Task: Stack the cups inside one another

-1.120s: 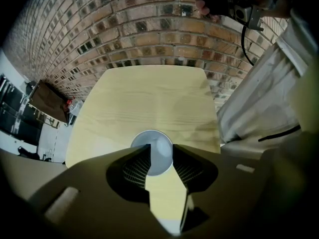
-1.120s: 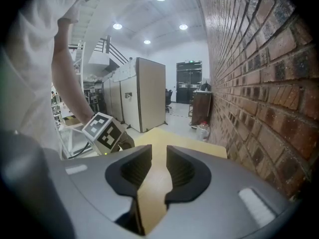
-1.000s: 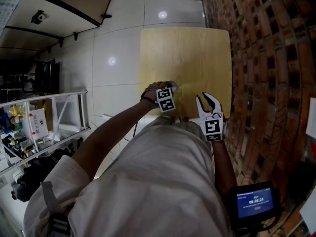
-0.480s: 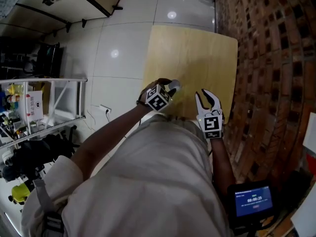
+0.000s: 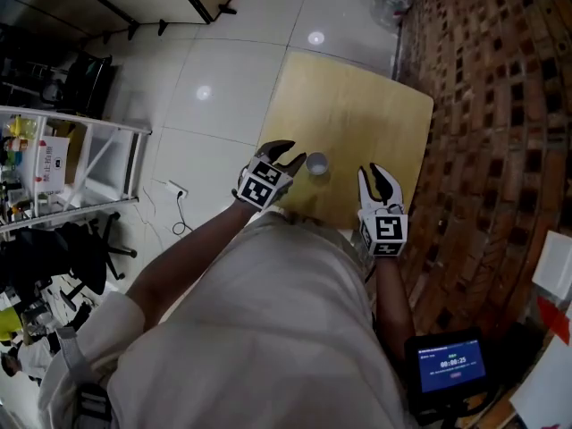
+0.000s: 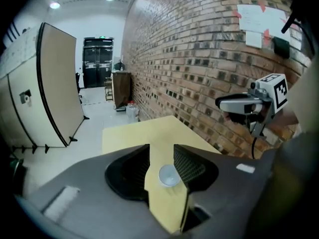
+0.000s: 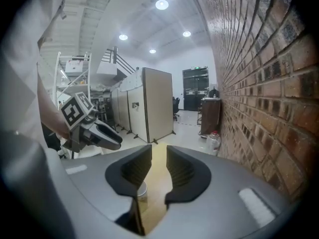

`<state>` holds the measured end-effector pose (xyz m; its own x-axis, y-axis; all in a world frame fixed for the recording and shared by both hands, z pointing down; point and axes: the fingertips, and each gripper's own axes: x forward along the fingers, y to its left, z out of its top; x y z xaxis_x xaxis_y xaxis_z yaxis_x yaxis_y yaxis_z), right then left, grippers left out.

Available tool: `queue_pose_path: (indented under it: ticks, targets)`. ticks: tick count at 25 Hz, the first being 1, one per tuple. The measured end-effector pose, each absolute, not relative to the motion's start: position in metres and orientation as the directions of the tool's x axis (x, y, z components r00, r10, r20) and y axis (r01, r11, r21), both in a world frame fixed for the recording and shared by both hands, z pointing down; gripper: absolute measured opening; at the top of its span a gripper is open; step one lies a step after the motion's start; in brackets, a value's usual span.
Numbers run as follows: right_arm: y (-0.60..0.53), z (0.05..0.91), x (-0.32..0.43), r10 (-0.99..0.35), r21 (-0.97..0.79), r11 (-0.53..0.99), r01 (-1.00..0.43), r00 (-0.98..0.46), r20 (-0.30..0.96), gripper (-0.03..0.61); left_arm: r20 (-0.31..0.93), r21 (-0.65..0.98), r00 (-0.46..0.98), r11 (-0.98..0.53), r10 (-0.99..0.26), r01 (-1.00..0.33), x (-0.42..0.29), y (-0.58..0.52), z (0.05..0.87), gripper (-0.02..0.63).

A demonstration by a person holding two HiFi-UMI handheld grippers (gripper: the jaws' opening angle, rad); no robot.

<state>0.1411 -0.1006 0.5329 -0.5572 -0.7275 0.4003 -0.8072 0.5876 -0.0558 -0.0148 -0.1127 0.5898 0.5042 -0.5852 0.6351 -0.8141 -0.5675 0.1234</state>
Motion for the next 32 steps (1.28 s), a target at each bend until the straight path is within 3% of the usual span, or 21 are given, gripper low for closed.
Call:
queue_pose_path:
  ticks: [9, 23, 32]
  targets:
    - [-0.107, 0.543, 0.141, -0.724, -0.110, 0.555, -0.824, -0.544, 0.423, 0.095, 0.521, 0.203, 0.480, -0.444, -0.706, -0.873, -0.054, -0.105, 0.557, 0.156]
    - [-0.077, 0.569, 0.142, -0.758, -0.258, 0.381, -0.888, -0.460, 0.462, 0.095, 0.544, 0.246, 0.463, -0.394, -0.700, -0.886, -0.110, -0.081, 0.580, 0.149]
    - [-0.058, 0.593, 0.137, -0.724, -0.281, 0.368, -0.886, -0.463, 0.512, 0.095, 0.573, 0.291, 0.448, -0.341, -0.687, -0.894, -0.120, -0.064, 0.605, 0.141]
